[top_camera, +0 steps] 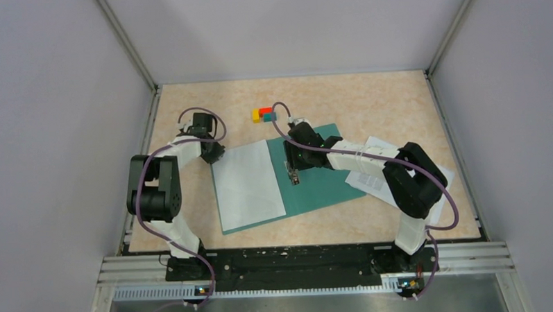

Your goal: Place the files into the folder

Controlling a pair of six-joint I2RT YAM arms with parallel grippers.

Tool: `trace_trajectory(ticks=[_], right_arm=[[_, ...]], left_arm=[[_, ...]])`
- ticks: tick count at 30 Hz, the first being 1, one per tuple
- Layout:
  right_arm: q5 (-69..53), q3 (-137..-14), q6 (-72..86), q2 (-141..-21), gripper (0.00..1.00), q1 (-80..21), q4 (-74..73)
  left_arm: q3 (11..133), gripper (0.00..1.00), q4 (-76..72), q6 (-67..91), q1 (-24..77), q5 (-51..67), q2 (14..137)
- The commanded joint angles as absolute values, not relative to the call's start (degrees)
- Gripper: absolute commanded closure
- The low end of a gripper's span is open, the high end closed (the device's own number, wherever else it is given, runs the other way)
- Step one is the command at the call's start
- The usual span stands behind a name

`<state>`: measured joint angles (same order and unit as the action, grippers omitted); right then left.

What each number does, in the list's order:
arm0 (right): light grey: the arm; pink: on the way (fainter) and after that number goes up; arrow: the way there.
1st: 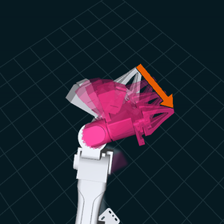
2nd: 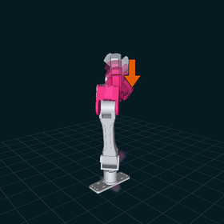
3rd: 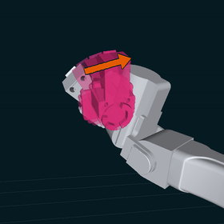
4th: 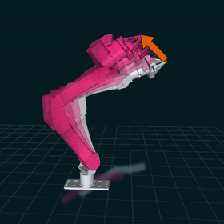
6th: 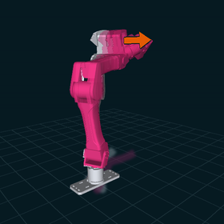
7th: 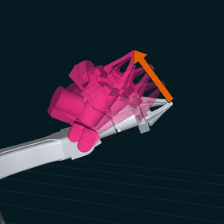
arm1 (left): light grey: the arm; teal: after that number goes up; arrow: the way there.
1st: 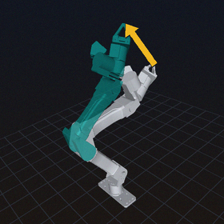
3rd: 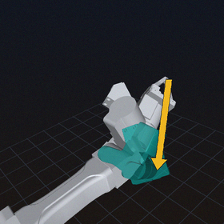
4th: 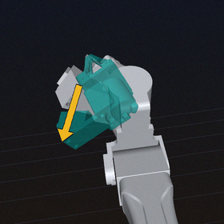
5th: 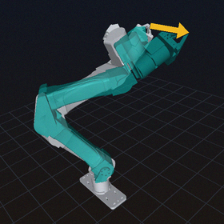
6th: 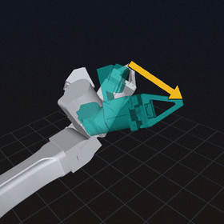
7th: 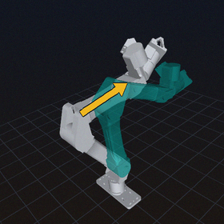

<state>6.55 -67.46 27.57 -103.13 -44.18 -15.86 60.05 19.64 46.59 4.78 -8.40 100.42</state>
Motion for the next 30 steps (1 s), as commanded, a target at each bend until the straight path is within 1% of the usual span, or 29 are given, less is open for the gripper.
trace_trajectory(ticks=[1,7,9,13,15,18,23,27,30], right_arm=[[8.11,-67.62,24.92,-101.66,0.48,-44.19,-14.67],[9.42,-68.96,23.81,-103.92,0.48,-45.88,-15.21],[10.05,-69.28,23.87,-104.49,0.51,-46.63,-15.29],[11.09,-70.23,24.29,-105.74,0.56,-48.25,-15.33],[11.96,-70.81,24.82,-106.70,0.59,-49.09,-15.90],[13.42,-71.40,26.28,-108.21,0.64,-50.29,-17.13],[14.81,-71.80,29.29,-109.99,0.74,-52.38,-17.91],[15.61,-72.43,31.70,-111.64,0.83,-53.78,-19.52],[15.35,-71.84,33.92,-111.38,0.84,-53.94,-19.73]], left_arm=[[61.63,0.74,19.26,45.87,4.13,-9.65,100.81],[62.79,0.74,20.09,45.14,4.14,-9.07,100.59],[63.05,0.72,20.16,44.87,4.13,-8.32,100.04],[63.93,0.65,20.60,43.70,4.20,-6.24,97.82],[64.31,0.61,21.00,43.08,4.22,-4.67,96.26],[63.98,0.58,21.55,42.48,4.43,-3.05,93.86],[60.76,0.57,21.47,43.07,6.03,-0.36,89.48],[55.81,0.57,21.36,43.60,9.18,1.79,84.50],[51.01,0.57,22.52,44.36,11.74,0.84,80.41]])
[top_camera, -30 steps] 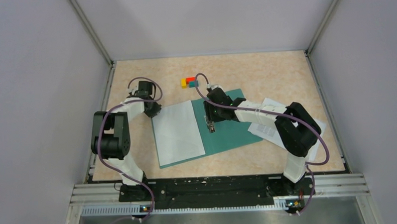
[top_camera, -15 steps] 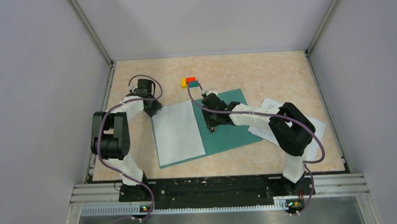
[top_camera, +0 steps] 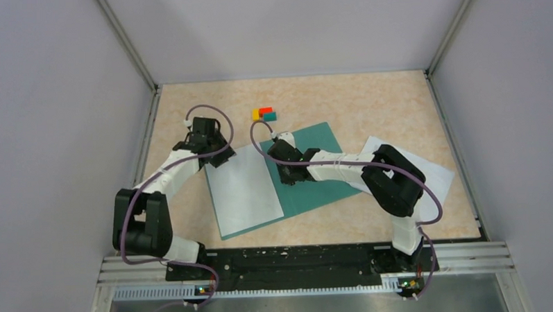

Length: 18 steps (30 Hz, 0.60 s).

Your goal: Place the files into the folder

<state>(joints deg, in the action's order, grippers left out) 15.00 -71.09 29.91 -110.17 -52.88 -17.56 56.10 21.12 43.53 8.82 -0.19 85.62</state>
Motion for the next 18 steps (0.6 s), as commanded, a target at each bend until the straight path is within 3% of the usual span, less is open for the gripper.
trace_trajectory(ticks=[1,9,18], right_arm=[[15.25,-71.47,34.85,-110.99,0.84,-53.94,-19.59],[12.11,-65.32,44.06,-106.72,0.90,-53.91,-13.79],[13.83,-61.76,45.61,-104.35,0.97,-53.92,-14.41]], left_arm=[[49.56,0.57,22.68,44.81,12.61,0.90,78.98],[40.83,0.54,26.18,49.98,22.55,-5.25,70.70],[36.53,0.52,27.86,52.40,24.93,-8.60,66.19]])
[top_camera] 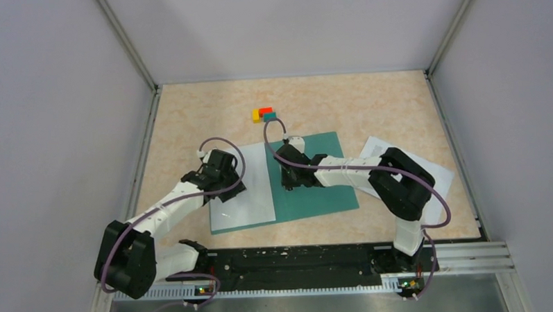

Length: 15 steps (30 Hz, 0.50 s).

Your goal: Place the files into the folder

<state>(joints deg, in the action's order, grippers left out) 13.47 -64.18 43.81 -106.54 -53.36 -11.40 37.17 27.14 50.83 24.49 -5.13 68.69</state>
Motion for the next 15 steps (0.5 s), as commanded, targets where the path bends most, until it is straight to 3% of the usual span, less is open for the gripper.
trace_trajectory(ticks=[1,4,10,15], right_arm=[[13.97,-61.20,45.93,-103.42,0.97,-53.93,-14.37],[13.94,-59.79,46.63,-100.88,0.90,-53.88,-13.29],[15.36,-61.39,44.12,-97.47,0.67,-53.93,-14.53],[18.29,-62.46,41.19,-96.15,0.66,-53.96,-17.25]], left_arm=[[36.38,0.52,28.31,52.47,25.00,-9.07,66.12],[35.28,0.52,29.36,53.73,25.74,-10.81,65.48],[33.25,0.50,30.83,57.42,26.47,-17.58,65.59],[33.44,0.51,31.81,58.16,26.93,-20.38,68.00]])
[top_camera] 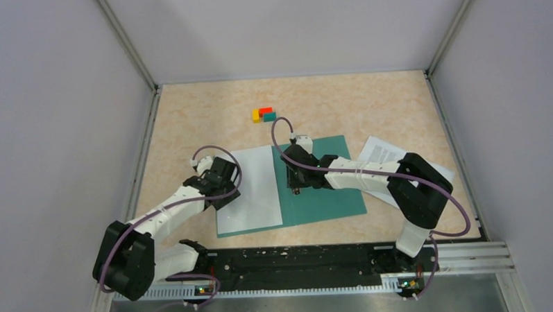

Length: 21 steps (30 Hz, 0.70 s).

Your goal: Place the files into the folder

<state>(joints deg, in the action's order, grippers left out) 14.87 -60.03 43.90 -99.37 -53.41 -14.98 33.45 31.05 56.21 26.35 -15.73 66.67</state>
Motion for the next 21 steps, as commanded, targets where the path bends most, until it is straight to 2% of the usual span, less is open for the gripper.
trace_trajectory(ticks=[1,6,21], right_arm=[[18.31,-62.31,40.74,-96.17,0.66,-53.94,-17.56],[16.69,-61.04,39.79,-96.71,0.77,-54.02,-18.10],[15.89,-61.15,39.53,-99.92,0.86,-56.72,-18.94]], left_arm=[[33.40,0.51,31.88,58.31,27.04,-20.74,68.42],[33.57,0.51,32.08,58.97,27.33,-21.79,69.09],[33.49,0.52,31.90,59.50,27.26,-21.73,70.51]])
